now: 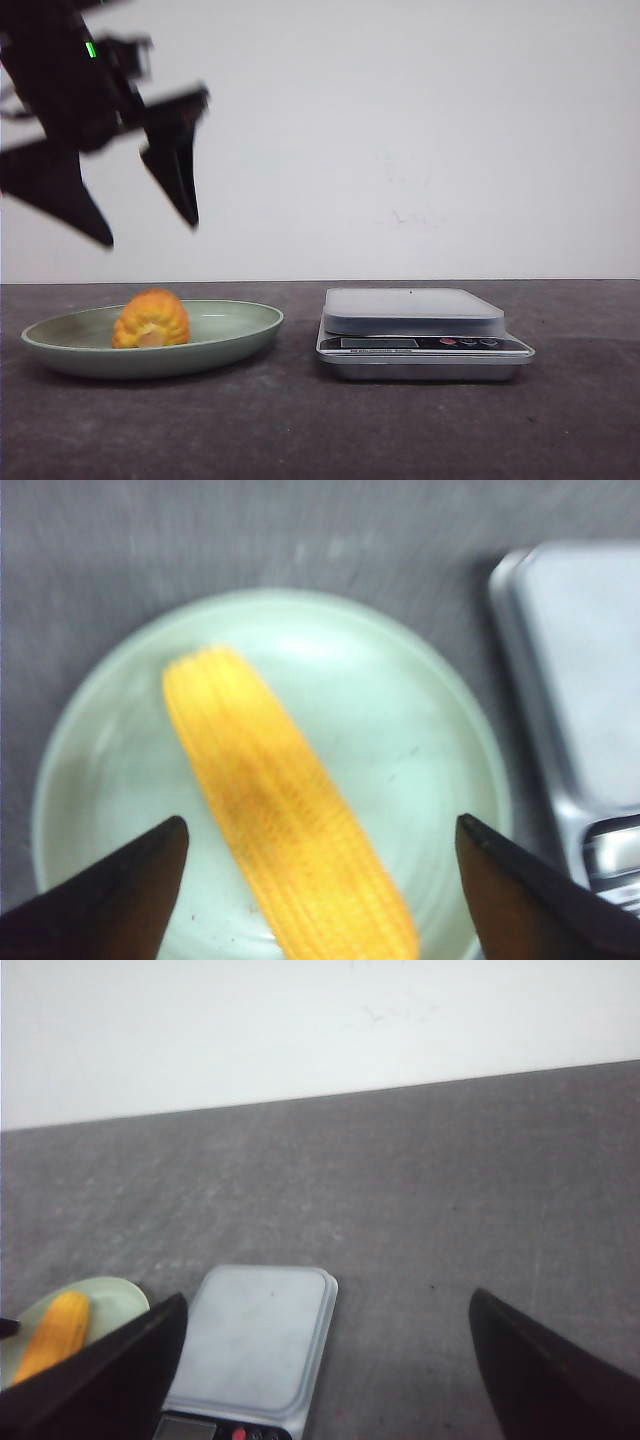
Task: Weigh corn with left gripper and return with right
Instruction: 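Reach the left gripper down and grasp the yellow corn cob on the plate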
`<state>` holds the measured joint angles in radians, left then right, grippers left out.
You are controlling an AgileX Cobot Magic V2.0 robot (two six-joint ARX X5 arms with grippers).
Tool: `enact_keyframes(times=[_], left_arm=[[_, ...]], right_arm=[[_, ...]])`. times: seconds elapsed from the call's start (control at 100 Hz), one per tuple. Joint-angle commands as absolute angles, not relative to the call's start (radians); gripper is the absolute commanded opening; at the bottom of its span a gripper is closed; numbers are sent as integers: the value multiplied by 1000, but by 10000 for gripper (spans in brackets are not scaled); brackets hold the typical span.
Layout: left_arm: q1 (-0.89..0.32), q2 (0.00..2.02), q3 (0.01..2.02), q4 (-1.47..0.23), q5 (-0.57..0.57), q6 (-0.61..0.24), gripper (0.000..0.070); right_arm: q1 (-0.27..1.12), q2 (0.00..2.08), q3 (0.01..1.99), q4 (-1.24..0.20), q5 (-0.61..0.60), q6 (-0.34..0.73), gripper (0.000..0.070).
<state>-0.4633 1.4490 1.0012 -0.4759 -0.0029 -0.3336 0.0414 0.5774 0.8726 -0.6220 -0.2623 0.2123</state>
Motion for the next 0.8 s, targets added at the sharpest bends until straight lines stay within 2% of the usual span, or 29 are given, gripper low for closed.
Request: enact_keyframes(times=[0.0, 0.26, 0.35, 0.42, 0.47, 0.56, 0.79], left_arm=[[-473, 1492, 1011, -473, -15, -354, 512], [-493, 1604, 1011, -474, -20, -384, 506], [-505, 1623, 1011, -474, -22, -387, 429], [-513, 1636, 1011, -474, -23, -387, 411], [-519, 1641, 1011, -474, -25, -386, 309], [-526, 1640, 1011, -461, -30, -379, 10], [-532, 1526, 1030, -459, -31, -352, 10]], right_arm=[[45, 581, 892, -619, -265, 192, 566], [45, 580, 892, -626, -261, 177, 565], [45, 580, 892, -627, -261, 176, 565], [44, 580, 892, -630, -261, 176, 565], [45, 580, 892, -632, -260, 175, 564], [45, 580, 892, -633, -259, 174, 564], [44, 580, 892, -645, -254, 169, 564]])
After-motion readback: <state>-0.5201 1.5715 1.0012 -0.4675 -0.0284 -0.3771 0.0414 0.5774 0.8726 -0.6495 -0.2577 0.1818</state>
